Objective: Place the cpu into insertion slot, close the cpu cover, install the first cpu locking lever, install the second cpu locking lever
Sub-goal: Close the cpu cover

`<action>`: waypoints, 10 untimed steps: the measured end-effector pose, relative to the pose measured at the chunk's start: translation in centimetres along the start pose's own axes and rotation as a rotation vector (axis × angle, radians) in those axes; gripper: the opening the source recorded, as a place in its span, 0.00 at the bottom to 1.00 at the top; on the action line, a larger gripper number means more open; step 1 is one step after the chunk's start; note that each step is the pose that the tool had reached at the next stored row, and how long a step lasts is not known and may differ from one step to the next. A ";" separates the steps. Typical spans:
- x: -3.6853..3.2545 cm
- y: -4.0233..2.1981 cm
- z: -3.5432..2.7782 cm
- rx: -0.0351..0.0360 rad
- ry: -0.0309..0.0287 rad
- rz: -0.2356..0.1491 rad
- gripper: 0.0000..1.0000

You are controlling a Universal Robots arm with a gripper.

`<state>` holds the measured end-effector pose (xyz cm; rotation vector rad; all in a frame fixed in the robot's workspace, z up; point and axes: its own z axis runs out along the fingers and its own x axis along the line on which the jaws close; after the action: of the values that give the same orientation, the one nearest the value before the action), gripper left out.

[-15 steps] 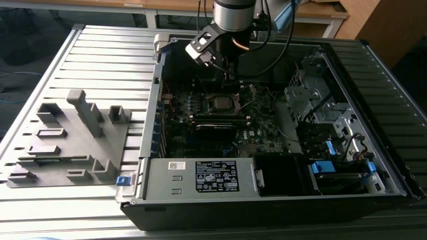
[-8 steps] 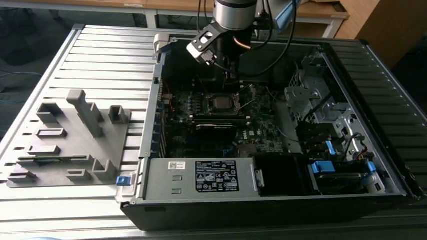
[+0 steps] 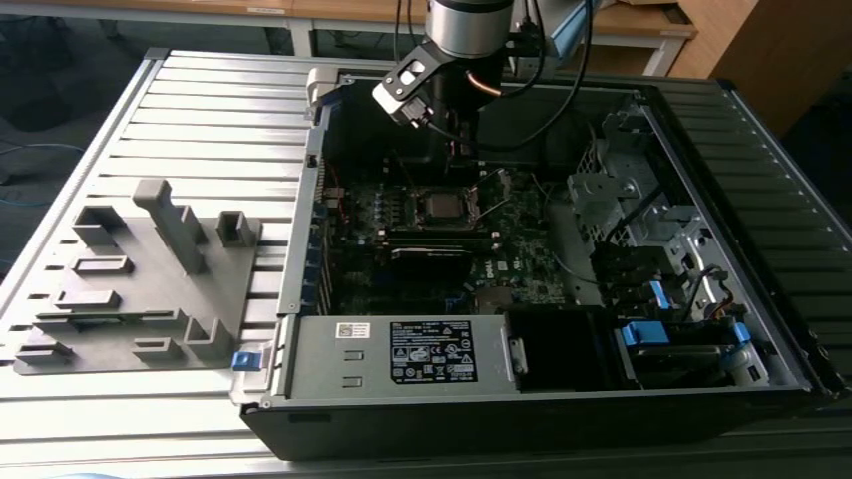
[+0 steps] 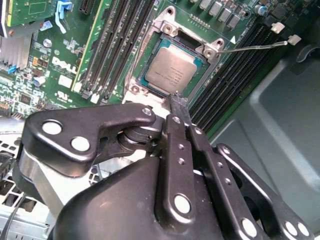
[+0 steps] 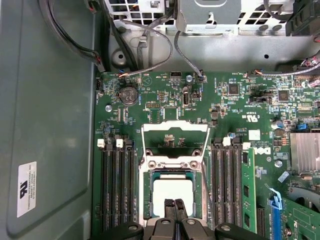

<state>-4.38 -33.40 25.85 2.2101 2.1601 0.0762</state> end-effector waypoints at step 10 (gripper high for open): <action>0.00 0.03 -0.35 0.0000 0.0002 0.000 0.11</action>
<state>-4.38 -33.40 26.20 2.2102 2.1602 0.0763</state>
